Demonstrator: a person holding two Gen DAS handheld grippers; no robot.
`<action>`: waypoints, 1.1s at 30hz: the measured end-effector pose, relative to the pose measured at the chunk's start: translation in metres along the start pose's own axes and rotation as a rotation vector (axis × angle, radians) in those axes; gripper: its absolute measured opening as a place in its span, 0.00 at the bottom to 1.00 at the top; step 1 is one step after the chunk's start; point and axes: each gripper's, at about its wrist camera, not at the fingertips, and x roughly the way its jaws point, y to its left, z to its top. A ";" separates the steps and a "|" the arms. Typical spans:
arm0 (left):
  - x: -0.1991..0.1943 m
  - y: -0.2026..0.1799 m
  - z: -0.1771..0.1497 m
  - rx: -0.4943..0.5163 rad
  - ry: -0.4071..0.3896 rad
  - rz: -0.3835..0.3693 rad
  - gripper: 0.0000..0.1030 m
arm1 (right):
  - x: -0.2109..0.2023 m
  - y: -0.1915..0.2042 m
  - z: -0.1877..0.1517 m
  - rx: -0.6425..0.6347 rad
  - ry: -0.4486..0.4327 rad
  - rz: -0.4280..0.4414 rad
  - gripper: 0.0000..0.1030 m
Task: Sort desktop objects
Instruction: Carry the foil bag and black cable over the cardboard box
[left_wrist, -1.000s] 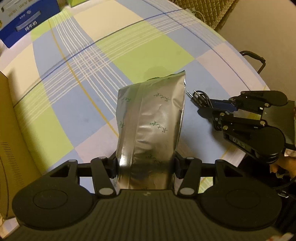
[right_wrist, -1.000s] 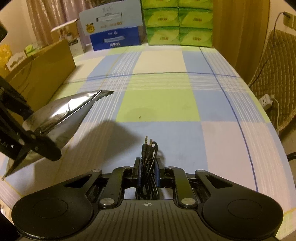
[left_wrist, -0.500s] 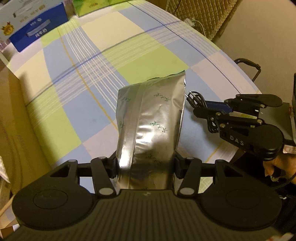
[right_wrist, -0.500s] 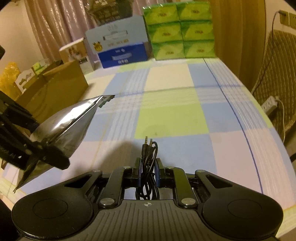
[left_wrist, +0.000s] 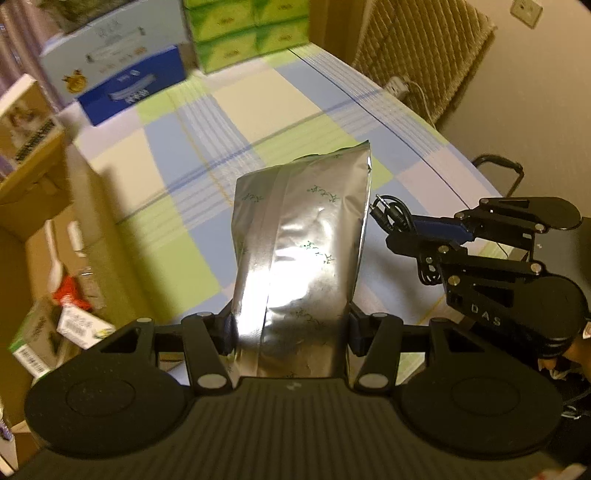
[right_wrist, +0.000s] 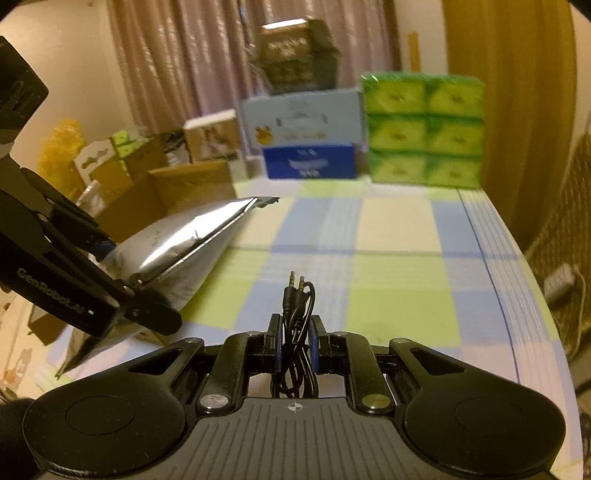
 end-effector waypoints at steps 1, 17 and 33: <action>-0.006 0.004 -0.001 -0.008 -0.006 0.007 0.48 | -0.001 0.006 0.005 -0.008 -0.006 0.011 0.11; -0.083 0.086 -0.039 -0.164 -0.089 0.096 0.48 | 0.018 0.094 0.054 -0.163 -0.042 0.111 0.11; -0.111 0.187 -0.056 -0.340 -0.130 0.169 0.48 | 0.073 0.147 0.089 -0.195 -0.007 0.197 0.11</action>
